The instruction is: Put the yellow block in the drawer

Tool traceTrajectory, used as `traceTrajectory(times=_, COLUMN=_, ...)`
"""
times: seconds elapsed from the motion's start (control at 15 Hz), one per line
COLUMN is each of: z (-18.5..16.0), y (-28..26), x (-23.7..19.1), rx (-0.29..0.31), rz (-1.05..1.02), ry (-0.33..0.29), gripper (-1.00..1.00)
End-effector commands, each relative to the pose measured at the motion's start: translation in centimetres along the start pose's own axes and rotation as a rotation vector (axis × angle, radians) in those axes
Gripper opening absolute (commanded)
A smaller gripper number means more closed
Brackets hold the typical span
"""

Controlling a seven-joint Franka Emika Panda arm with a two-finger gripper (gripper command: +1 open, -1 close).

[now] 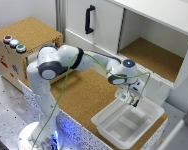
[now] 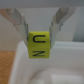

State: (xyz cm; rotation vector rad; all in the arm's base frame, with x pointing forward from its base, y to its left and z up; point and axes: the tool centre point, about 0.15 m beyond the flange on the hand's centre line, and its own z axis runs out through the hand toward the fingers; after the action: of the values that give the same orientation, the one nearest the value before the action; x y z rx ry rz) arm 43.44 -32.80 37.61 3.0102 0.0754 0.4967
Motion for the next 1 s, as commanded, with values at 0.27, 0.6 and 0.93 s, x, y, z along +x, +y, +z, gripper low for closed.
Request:
traceTrajectory(times=0.27, z=-6.5, y=-17.1, x=2.2, rx=0.095, rz=-0.478, ry=0.072, gripper=-1.00)
traceTrajectory(times=0.6, z=-9.4, y=-28.2, x=-0.5, rx=0.293, rz=-0.803, ry=0.001, gripper=-1.00)
traceTrajectory(times=0.93, z=-14.3, y=-37.8, x=-4.4, rx=0.405, rz=-1.147, ry=0.009, gripper=-1.00)
